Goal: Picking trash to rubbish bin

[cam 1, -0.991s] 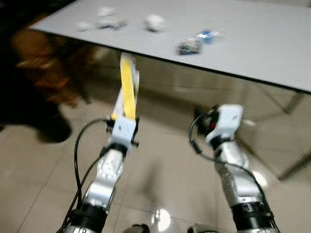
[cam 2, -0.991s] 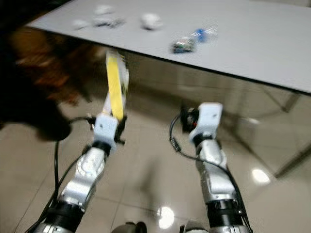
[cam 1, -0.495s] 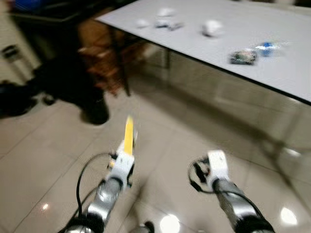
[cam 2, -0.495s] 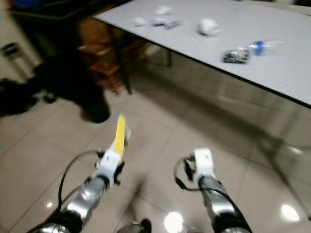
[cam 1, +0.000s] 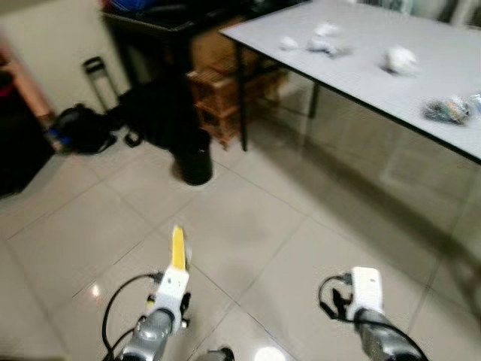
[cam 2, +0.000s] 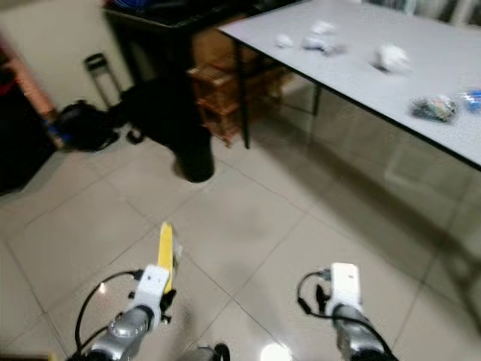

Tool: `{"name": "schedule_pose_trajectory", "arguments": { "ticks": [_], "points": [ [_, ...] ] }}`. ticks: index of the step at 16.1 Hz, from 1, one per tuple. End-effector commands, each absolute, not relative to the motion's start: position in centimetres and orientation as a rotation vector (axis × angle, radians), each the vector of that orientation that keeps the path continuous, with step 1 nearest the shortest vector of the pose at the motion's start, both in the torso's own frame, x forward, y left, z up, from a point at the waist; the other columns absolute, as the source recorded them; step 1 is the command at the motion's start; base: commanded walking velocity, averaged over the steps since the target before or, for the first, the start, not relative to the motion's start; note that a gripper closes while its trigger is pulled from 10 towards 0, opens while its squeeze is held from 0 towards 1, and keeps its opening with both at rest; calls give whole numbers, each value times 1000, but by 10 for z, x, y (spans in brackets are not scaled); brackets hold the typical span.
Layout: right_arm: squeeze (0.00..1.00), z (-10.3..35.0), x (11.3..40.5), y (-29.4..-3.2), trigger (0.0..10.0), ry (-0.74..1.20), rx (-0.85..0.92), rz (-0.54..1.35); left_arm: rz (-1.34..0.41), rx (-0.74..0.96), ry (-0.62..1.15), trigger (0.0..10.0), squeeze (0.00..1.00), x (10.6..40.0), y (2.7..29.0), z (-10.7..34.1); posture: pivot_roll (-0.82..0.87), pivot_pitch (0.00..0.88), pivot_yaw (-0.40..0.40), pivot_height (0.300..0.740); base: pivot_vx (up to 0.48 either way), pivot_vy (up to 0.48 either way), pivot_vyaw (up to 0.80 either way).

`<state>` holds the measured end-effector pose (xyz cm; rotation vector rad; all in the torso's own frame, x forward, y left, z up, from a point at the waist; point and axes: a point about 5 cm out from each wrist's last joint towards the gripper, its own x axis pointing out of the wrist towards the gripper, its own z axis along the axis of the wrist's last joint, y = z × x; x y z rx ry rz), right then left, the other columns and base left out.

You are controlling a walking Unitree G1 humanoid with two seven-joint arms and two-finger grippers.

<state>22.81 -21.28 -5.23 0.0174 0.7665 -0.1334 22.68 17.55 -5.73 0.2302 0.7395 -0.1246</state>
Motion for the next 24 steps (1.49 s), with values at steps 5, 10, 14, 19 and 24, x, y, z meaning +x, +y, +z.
{"name": "schedule_pose_trajectory", "arguments": {
  "ticks": [5,10,14,19,24],
  "points": [
    [0,-66,209,-212,10000,840,27,-159,-101,196,759,10000,0,223,175,-60,-101,98,71,740,0,0,475],
    [0,-74,196,-206,10000,872,67,-146,-106,178,753,10000,0,224,173,-60,-102,105,69,740,0,0,0],
    [0,-78,190,-199,10000,895,88,-136,-118,185,768,10000,0,223,171,-61,-100,106,72,740,0,0,0],
    [0,-82,186,-191,10000,913,115,-139,-115,170,821,10000,0,215,171,-67,-103,106,80,740,0,0,0],
    [0,-82,186,-190,10000,914,122,-146,-110,162,842,10000,0,214,172,-68,-103,98,85,740,0,0,0]
  ]
}}
